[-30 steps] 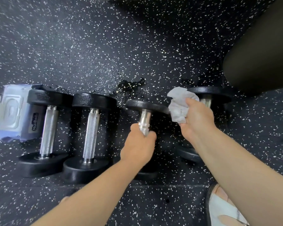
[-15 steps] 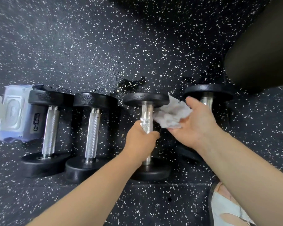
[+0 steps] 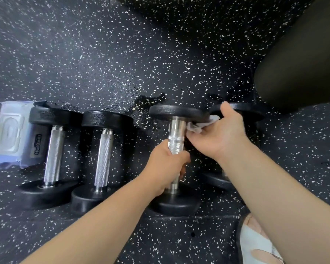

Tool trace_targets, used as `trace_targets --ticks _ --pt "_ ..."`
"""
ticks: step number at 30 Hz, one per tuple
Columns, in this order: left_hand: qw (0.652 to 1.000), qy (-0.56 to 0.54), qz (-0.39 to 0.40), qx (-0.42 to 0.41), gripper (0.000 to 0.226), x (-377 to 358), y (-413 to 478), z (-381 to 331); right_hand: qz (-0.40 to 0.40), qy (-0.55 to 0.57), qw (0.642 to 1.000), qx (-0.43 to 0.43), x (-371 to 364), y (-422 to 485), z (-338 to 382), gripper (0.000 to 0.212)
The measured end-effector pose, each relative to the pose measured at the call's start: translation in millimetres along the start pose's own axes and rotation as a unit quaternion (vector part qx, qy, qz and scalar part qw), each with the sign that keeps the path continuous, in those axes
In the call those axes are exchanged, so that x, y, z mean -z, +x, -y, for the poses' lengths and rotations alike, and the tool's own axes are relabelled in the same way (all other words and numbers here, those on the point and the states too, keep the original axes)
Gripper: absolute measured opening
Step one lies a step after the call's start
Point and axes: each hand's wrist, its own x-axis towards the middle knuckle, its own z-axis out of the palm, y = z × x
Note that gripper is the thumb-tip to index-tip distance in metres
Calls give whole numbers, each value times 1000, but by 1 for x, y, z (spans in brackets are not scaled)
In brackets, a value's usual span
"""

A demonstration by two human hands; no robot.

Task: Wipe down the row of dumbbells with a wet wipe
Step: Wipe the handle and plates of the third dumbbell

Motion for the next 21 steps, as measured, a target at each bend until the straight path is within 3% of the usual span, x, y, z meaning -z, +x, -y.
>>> trace_targets --ticks 2,6,12,14,16,17,19,21 --pt "1000 6 -16 0 17 7 3 -1 33 3 999 -10 -1 -7 9 71" --pt "1000 -1 -18 0 17 16 2 -2 47 -1 999 -26 -11 -8 6 69" --pt "1000 -13 19 12 17 10 -2 2 -27 -70 997 27 -6 8 -12 45" --pt "1000 -10 13 13 16 11 1 1 -61 -147 982 99 2 7 -6 32" --pt "1000 -14 8 20 18 14 2 0 -111 -274 932 211 8 -1 1 27" --pt "1000 -13 6 23 18 17 3 0 -98 -335 901 257 7 -8 3 25" --pt "1000 -4 2 25 17 22 4 0 -19 -435 836 334 2 -23 0 21" --pt "1000 6 -2 23 17 26 7 2 64 -535 745 393 1 -29 -12 24"
